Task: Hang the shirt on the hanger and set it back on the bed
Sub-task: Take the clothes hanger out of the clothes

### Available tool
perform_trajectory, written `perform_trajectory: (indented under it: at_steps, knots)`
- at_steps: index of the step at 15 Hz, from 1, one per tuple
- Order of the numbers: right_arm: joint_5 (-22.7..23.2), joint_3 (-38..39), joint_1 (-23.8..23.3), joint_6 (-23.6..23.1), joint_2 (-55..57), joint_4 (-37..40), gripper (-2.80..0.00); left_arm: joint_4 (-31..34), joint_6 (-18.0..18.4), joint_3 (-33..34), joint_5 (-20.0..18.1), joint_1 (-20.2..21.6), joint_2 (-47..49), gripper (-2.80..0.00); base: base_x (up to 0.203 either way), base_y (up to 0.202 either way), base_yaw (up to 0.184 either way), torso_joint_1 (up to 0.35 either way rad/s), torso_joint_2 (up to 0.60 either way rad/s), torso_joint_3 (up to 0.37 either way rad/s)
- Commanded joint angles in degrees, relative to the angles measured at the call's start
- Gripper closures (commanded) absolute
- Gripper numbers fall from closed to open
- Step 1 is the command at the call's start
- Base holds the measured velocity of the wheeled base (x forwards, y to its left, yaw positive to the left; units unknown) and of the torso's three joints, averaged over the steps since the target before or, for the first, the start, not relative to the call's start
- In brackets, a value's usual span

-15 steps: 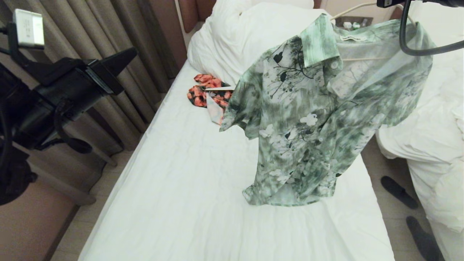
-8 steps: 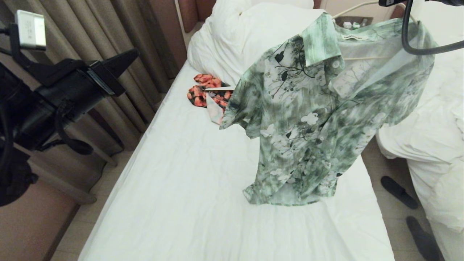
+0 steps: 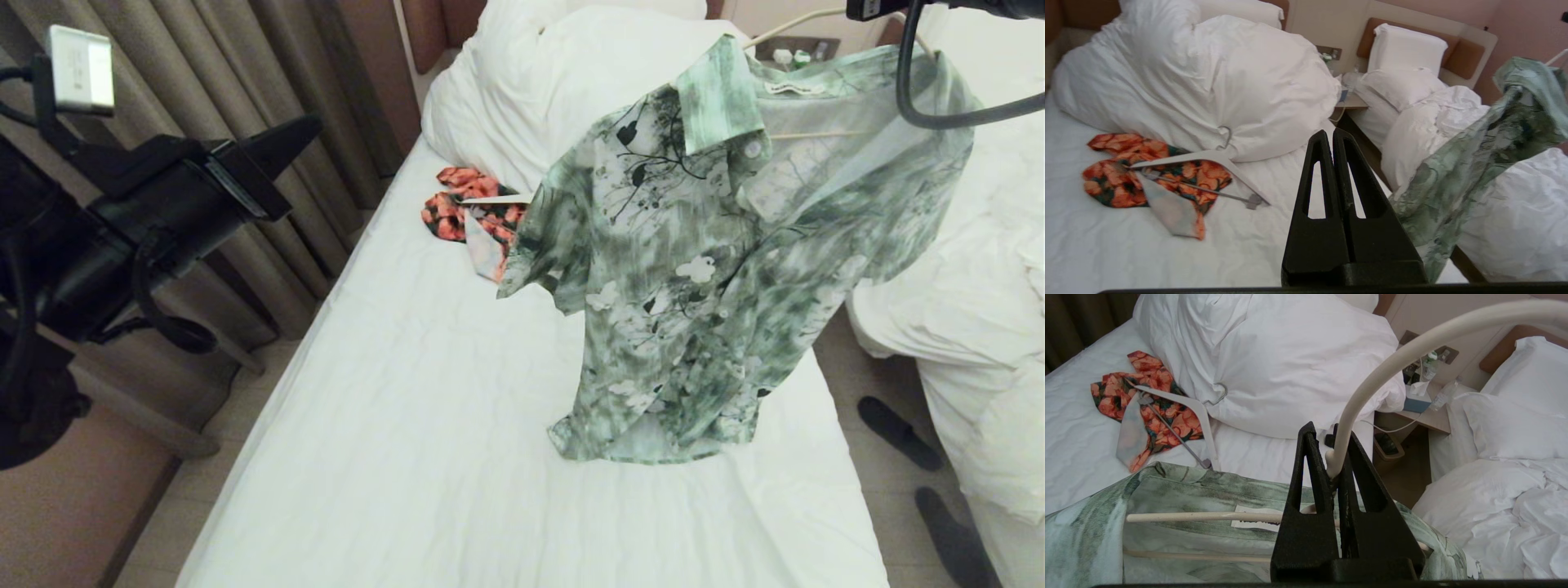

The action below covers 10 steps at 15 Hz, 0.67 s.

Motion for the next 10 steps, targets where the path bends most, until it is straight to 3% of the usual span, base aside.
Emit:
perform_trajectory:
  at_steps: [1, 4, 7, 10]
  knots:
    - [-0.1, 0.0, 0.1, -0.1, 0.1, 0.0, 0.0, -0.2, 0.0, 0.5, 0.3, -3.2, -0.1, 0.0, 0.0, 0.0, 0.0, 0.0, 0.0, 0.0]
    - [0.0, 0.4, 0.7, 0.4, 1.2, 0.0, 0.0, 2.1, 0.2, 1.4, 4.5, -12.5, -1.0, 0.0, 0.0, 0.0, 0.0, 0.0, 0.0, 0.0]
    - [-0.2, 0.4, 2.5, 1.3, 2.6, 0.0, 0.0, 8.9, 0.3, 1.5, 9.3, -21.6, -3.4, 0.0, 0.0, 0.0, 0.0, 0.0, 0.0, 0.0]
    - [-1.6, 0.3, 4.4, 1.3, 3.7, -0.9, 0.0, 12.9, 0.2, 1.4, 16.0, -32.1, -3.2, 0.0, 0.0, 0.0, 0.0, 0.0, 0.0, 0.0]
